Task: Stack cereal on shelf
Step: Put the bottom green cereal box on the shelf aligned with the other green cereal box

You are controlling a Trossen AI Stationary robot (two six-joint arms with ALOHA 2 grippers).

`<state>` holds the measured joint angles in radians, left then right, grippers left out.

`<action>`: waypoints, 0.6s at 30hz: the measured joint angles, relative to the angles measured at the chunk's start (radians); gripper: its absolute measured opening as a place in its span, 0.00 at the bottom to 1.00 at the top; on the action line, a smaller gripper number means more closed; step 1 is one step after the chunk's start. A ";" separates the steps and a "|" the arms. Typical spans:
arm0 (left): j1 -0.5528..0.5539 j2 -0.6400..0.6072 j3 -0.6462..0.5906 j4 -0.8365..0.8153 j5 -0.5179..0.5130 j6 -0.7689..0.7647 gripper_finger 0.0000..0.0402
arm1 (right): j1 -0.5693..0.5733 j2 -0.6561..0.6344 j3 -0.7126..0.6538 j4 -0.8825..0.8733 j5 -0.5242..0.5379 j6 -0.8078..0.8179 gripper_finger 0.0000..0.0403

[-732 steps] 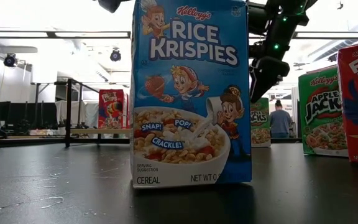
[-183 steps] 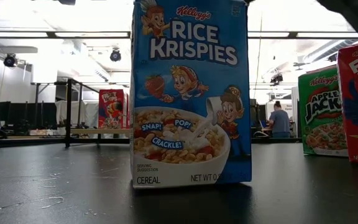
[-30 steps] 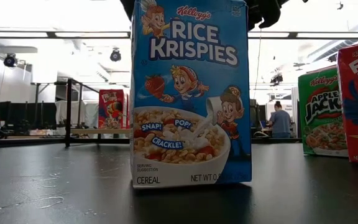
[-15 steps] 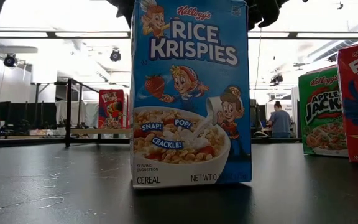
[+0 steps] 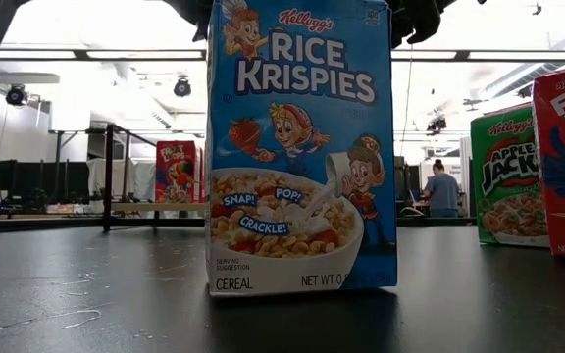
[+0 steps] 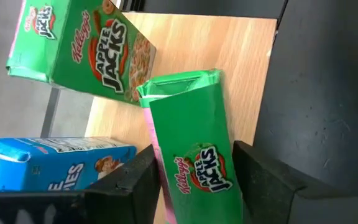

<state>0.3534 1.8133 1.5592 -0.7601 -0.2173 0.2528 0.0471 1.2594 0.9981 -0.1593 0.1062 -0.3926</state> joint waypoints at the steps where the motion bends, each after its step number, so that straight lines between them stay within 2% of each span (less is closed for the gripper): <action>1: 0.000 0.000 0.000 0.000 0.000 0.003 0.46 | 0.000 0.000 0.000 0.000 0.000 0.000 0.02; 9: 0.000 0.000 0.000 0.038 0.000 0.033 0.55 | 0.000 0.000 0.000 0.000 0.000 0.000 0.02; 18: 0.000 -0.011 0.039 0.013 0.001 0.071 0.56 | 0.000 0.000 0.000 0.007 0.001 0.004 0.02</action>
<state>0.3534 1.8027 1.5983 -0.7469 -0.2167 0.3243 0.0471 1.2594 0.9981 -0.1522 0.1076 -0.3890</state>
